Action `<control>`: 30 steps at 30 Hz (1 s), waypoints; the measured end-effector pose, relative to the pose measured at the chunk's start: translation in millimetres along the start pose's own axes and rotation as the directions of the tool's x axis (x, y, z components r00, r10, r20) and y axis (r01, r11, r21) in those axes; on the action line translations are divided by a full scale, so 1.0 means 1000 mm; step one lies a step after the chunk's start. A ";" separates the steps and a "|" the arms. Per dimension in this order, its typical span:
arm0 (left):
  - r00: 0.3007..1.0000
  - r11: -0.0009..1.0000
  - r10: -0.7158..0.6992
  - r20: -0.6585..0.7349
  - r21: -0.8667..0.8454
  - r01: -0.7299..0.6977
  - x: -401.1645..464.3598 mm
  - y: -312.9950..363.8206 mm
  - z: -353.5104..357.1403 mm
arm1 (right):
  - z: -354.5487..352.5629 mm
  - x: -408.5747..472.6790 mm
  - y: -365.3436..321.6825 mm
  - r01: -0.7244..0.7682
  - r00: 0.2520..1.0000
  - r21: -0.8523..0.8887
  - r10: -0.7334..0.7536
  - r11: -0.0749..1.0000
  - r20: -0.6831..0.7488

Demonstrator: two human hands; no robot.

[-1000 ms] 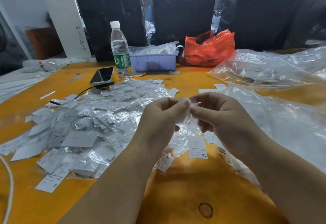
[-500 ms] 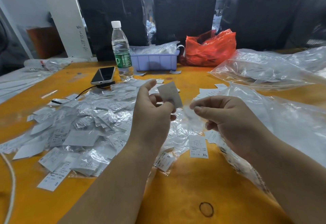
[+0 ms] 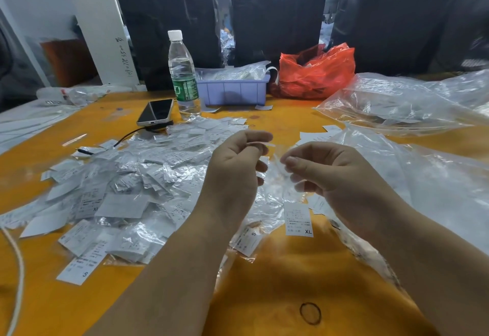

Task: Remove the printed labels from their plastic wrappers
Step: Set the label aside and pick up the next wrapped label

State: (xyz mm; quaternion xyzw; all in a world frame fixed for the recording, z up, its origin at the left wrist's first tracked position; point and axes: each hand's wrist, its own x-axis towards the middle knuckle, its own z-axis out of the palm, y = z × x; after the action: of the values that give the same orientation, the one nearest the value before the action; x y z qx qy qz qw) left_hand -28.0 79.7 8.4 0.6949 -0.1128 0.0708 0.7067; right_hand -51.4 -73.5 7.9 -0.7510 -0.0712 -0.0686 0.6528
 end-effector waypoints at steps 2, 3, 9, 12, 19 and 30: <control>1.000 1.000 -0.012 0.027 -0.004 0.012 -0.001 0.001 0.001 | -0.001 0.000 0.000 -0.005 1.000 0.030 0.004 1.000 0.020; 0.999 1.000 -0.020 0.032 -0.013 0.020 -0.002 0.002 0.001 | -0.001 -0.001 0.000 -0.006 0.999 0.041 0.005 0.999 0.033; 1.000 0.998 -0.013 -0.007 -0.058 0.012 -0.001 0.002 -0.001 | 0.000 -0.001 -0.003 -0.025 0.997 0.095 0.018 0.995 0.073; 1.000 0.999 0.022 -0.011 -0.029 -0.023 -0.001 0.000 -0.001 | -0.001 -0.002 -0.005 -0.021 0.997 0.106 0.012 0.994 0.080; 1.000 0.998 0.025 0.000 -0.051 -0.025 -0.001 0.001 -0.001 | 0.000 -0.002 -0.004 0.016 0.999 0.053 -0.017 0.998 0.033; 0.996 0.997 0.081 0.023 0.002 -0.081 -0.004 -0.001 -0.001 | 0.000 -0.002 -0.002 0.030 0.999 0.039 -0.031 0.999 0.019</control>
State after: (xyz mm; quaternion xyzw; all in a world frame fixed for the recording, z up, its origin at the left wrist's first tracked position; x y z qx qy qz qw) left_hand -31.3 80.5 6.7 0.6917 -0.1487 0.0917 0.7007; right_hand -53.4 -73.6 9.2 -0.7376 -0.0904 -0.0697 0.6655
